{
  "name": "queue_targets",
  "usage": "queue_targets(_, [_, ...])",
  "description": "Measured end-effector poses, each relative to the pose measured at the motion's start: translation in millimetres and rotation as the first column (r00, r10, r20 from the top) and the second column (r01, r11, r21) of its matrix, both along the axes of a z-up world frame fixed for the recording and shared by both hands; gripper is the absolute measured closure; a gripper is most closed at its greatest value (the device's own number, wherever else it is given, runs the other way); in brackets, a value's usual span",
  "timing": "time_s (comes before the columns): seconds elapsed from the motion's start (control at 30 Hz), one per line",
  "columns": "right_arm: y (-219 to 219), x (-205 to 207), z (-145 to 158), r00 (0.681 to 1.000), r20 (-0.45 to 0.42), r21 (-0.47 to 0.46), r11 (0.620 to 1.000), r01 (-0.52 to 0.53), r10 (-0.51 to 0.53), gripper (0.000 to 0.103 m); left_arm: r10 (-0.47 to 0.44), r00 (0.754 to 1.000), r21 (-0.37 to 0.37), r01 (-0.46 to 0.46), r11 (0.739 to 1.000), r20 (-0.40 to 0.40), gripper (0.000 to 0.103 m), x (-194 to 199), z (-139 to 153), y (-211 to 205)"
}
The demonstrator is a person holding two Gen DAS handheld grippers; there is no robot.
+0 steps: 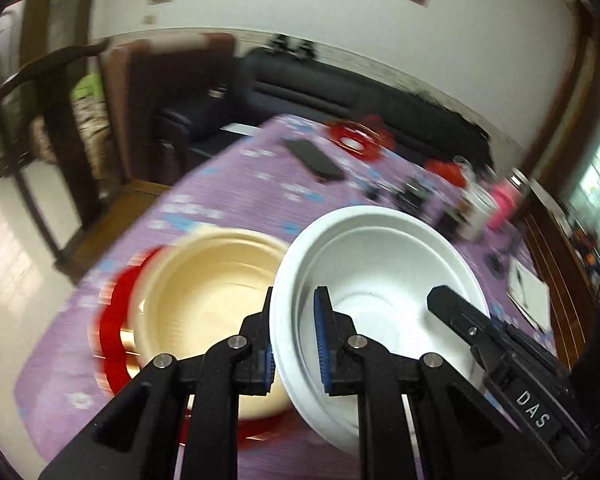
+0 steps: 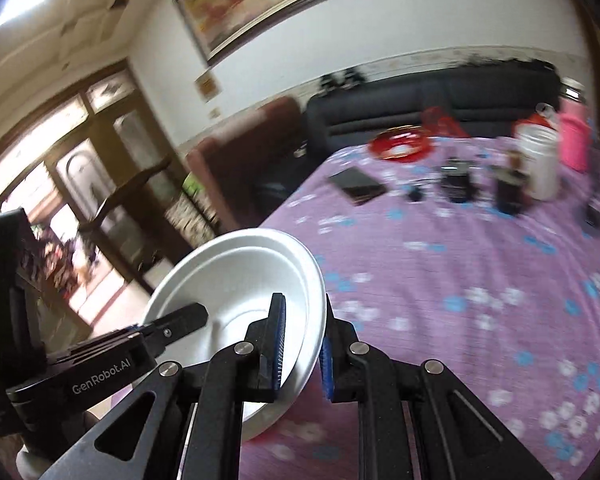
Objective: Organize plates and bowls
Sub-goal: 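Carry the white bowl with the right tool over the beige bowl, then lower the white bowl into the beige bowl and open the right tool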
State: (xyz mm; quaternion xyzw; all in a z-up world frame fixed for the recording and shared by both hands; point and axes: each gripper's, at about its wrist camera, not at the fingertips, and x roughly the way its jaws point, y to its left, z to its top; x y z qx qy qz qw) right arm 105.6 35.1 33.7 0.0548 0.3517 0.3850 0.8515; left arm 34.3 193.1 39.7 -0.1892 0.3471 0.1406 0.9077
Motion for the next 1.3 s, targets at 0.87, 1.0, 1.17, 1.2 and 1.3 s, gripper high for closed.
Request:
queue_targets(0.87, [103.4, -12.0, -33.2, 0.993, 0.117, -0.238, 0.971, -0.005, 0.034, 0.043, 0.184, 0.982, 0.027, -0.185, 0.982, 0.036, 0.043, -36.0, -25.1, 83.6])
queue_targets(1.0, [100.0, -23.1, -20.9, 0.981, 0.191, -0.221, 0.975, 0.022, 0.022, 0.024, 0.201, 0.977, 0.060, -0.205, 0.977, 0.075, 0.033, -44.4, -16.3, 76.2])
queue_targets(1.17, [77.4, -32.2, -6.0, 0.978, 0.208, -0.164, 0.984, 0.064, -0.029, 0.024, 0.238, 0.959, 0.164, -0.262, 0.951, 0.153, 0.020, -60.0, 1.4, 58.8])
queue_targets(1.2, [70.2, -34.1, -4.1, 0.978, 0.206, -0.147, 0.986, 0.075, -0.044, 0.023, 0.248, 0.954, 0.200, -0.280, 0.939, 0.171, 0.017, -63.7, 5.3, 53.9])
queue_targets(1.3, [47.2, -43.7, -0.3, 0.974, 0.204, -0.105, 0.987, 0.120, -0.097, 0.020, 0.272, 0.934, 0.310, -0.336, 0.889, 0.232, 0.006, -73.8, 16.2, 34.8])
